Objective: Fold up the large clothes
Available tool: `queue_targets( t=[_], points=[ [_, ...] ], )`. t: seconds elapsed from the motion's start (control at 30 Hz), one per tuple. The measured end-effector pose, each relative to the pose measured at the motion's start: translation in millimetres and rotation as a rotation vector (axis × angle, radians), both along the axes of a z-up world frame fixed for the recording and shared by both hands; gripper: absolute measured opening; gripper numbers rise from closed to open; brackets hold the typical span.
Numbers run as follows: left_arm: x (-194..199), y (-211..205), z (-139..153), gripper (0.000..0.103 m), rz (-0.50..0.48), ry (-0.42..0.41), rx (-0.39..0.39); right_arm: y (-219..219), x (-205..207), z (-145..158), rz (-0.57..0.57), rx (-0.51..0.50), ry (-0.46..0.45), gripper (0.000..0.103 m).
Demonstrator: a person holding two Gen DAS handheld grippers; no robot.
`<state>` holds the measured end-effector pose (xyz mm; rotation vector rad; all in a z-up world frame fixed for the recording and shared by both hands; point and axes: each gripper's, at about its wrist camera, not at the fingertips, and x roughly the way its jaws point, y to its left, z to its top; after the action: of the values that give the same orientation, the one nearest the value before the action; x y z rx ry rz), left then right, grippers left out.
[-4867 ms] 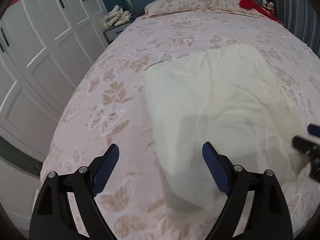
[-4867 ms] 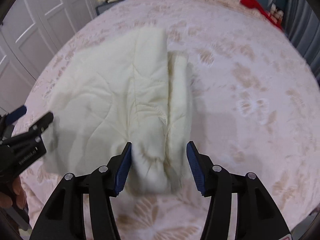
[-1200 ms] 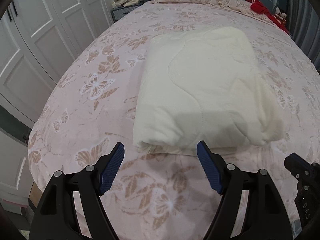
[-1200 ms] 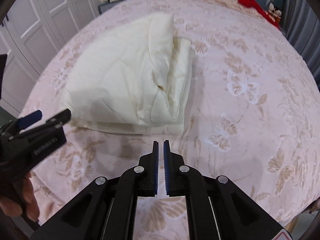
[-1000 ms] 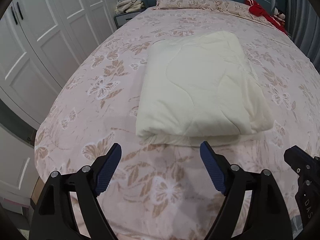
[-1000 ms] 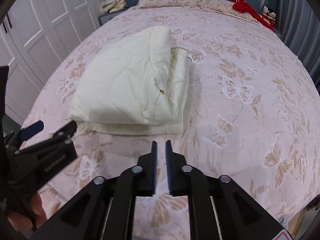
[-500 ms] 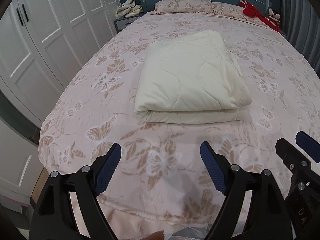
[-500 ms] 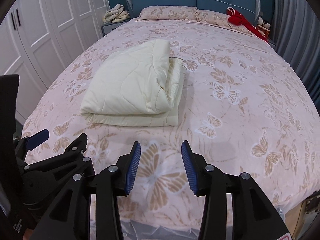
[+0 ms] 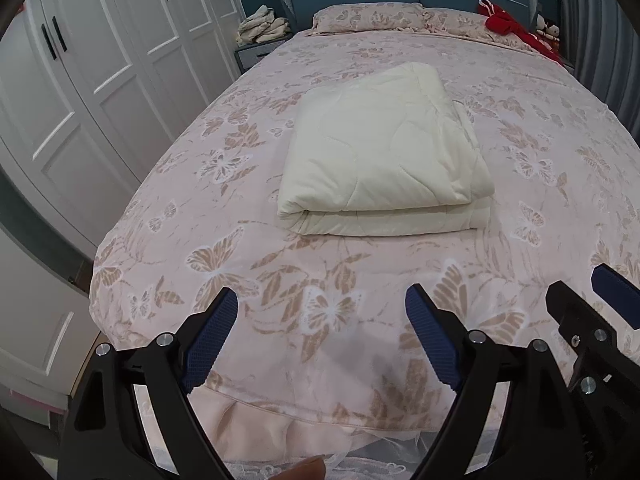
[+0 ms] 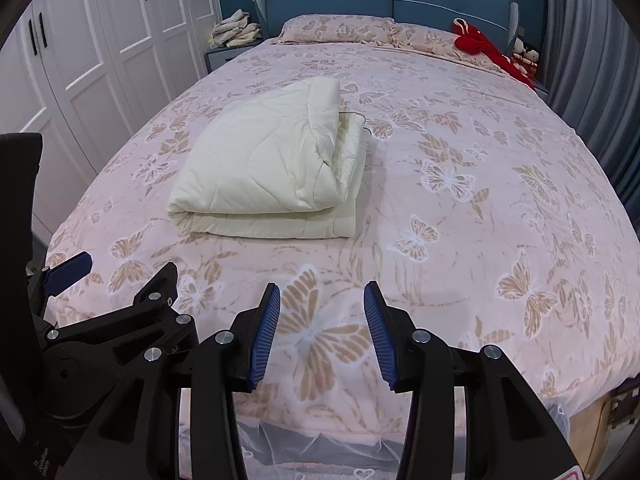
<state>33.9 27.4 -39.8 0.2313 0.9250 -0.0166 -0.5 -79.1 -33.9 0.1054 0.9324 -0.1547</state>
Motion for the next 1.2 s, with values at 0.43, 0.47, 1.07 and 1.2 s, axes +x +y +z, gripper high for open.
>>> queue_targets(
  t=[0.43,0.47,1.07,1.2],
  points=[
    [-7.0,8.4,0.2,0.083,0.023,-0.001,-0.003,2.5,-4.1,-1.6,-0.003,0.003,-0.001,0.044],
    [-7.1,9.1,0.1,0.083,0.024,0.000,-0.004,2.4,-4.1,-1.7,-0.002,0.003,-0.001,0.044],
    [-7.0,12.8,-1.6,0.083,0.032,0.003,0.001,5.4,-5.4,-3.9,-0.004,0.003,0.004,0.044],
    [-6.7,13.1,-1.5,0.083,0.030,0.002,0.002,3.9,-4.6,-3.7,-0.002,0.003,0.003,0.044]
  ],
)
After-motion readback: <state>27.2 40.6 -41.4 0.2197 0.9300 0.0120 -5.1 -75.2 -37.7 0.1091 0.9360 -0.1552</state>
